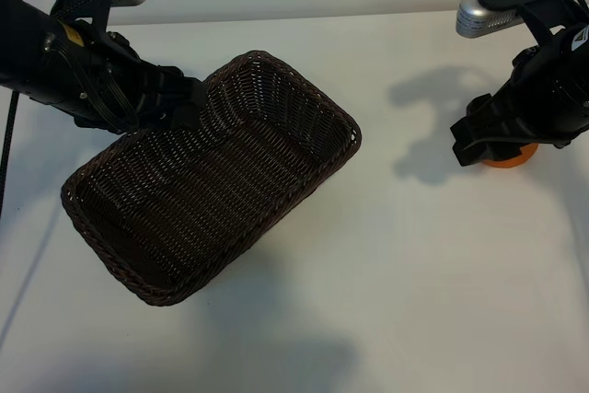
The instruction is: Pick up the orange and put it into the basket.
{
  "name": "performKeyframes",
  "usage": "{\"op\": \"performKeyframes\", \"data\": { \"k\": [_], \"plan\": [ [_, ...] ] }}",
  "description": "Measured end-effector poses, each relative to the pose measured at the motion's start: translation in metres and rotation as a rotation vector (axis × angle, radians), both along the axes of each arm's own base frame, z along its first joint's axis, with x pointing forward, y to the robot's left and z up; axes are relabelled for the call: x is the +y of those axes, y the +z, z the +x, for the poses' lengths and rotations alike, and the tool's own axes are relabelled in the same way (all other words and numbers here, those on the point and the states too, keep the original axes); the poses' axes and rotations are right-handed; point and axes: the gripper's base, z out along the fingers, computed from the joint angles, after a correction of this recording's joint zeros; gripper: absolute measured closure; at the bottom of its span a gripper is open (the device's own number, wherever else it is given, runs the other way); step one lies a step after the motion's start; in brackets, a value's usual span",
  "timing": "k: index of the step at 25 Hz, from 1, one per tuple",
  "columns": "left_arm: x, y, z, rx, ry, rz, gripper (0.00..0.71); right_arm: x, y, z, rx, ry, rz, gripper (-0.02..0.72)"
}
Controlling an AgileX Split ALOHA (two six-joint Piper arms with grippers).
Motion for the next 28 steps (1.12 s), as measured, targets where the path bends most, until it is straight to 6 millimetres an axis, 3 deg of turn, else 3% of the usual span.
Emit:
{"op": "performKeyframes", "data": {
  "k": [19,28],
  "plan": [
    [0.0000,0.0000,0.0000,0.000,0.000,0.000,0.145,-0.0002,-0.0002,-0.0003,0.003,0.002,-0.003,0.167],
    [-0.0012,0.0037,0.0075,-0.088,0.019,-0.024,0.145,-0.0002,-0.0002,-0.0003,0.003,0.002,-0.004,0.167]
  ]
}}
